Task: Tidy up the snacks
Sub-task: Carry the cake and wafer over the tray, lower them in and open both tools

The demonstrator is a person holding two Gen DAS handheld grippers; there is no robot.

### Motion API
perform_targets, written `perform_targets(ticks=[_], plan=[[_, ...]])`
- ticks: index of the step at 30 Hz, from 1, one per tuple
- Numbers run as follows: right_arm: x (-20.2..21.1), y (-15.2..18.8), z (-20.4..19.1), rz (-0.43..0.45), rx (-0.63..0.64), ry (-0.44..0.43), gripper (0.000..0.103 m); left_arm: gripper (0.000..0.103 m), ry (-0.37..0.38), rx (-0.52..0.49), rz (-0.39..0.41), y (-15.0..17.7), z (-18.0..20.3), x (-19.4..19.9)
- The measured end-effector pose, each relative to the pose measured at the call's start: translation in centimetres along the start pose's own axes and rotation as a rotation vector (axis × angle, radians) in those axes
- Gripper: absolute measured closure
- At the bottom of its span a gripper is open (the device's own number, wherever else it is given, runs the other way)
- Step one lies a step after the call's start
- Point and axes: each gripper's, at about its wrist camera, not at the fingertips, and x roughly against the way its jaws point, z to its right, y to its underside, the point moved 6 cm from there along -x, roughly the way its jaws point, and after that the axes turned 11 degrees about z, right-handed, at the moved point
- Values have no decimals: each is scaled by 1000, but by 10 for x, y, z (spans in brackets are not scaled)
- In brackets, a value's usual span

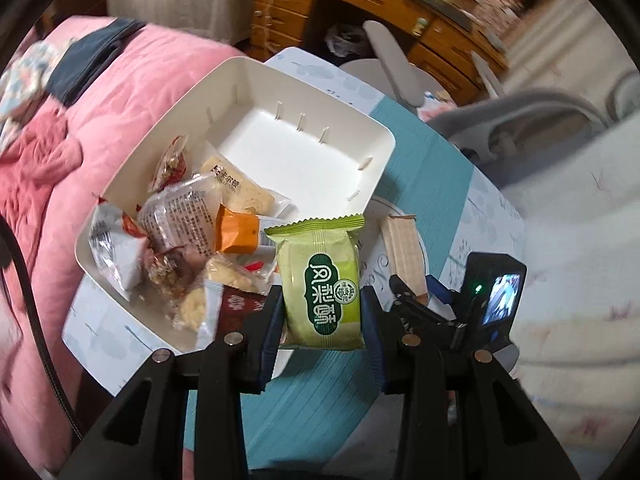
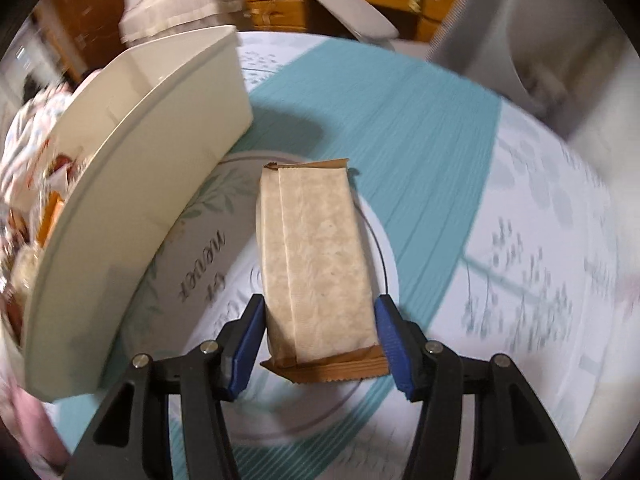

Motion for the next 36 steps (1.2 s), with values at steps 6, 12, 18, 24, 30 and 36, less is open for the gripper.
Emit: perform_targets(ticks=[6,12,18,24,30,36], plan=[[24,24,1,-77,-203,27,48,67,44,-99,-27,0,-18,11],[58,45,-8,-85,-407,56,48,67,123,-220,-91,-6,-39,17],[93,51,-28,-33,-632,83,48,67,202,-364,-89,-26,-61,35],[114,33,-67,72,-734,108,48,67,250,-460,-67,-50,-79,41],[128,11,-98,191,-780,115,48,67,277,-547,-44,-67,-94,34],[134,-5,-123,256,-769,140,48,67,262,-575,-76,-79,-104,12]])
